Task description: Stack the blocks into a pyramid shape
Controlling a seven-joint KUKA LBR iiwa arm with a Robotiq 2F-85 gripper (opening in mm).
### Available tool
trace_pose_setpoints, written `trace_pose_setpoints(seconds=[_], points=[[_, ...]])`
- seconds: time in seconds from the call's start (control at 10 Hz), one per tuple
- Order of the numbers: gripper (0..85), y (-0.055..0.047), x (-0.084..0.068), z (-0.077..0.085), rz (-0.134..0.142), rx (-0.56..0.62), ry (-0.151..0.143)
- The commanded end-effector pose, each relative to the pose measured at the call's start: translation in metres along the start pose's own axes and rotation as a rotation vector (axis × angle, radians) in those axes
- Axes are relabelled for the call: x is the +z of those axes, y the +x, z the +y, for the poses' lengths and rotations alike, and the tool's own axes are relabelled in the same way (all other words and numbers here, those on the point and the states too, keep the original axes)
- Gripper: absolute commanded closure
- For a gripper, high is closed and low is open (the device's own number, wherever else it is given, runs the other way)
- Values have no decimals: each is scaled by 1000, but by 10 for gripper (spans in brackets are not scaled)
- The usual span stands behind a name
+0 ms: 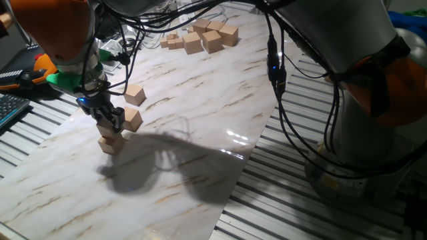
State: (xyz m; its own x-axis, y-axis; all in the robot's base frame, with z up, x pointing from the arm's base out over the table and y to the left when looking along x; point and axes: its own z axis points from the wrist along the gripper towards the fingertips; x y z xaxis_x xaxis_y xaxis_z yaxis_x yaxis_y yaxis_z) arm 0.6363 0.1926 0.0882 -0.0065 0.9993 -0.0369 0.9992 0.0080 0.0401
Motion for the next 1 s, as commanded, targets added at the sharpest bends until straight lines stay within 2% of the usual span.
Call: trace_pose_setpoints(seconds=[0.0, 0.4, 0.5, 0.7, 0.8, 0.9], points=[[340, 0, 0, 0, -2, 0, 0], [340, 0, 1, 0, -2, 0, 2], [170, 0, 1, 0, -2, 0, 0], [170, 0, 1, 0, -3, -2, 0], [0, 1, 1, 0, -2, -3, -2], [0, 1, 1, 0, 0, -6, -2]])
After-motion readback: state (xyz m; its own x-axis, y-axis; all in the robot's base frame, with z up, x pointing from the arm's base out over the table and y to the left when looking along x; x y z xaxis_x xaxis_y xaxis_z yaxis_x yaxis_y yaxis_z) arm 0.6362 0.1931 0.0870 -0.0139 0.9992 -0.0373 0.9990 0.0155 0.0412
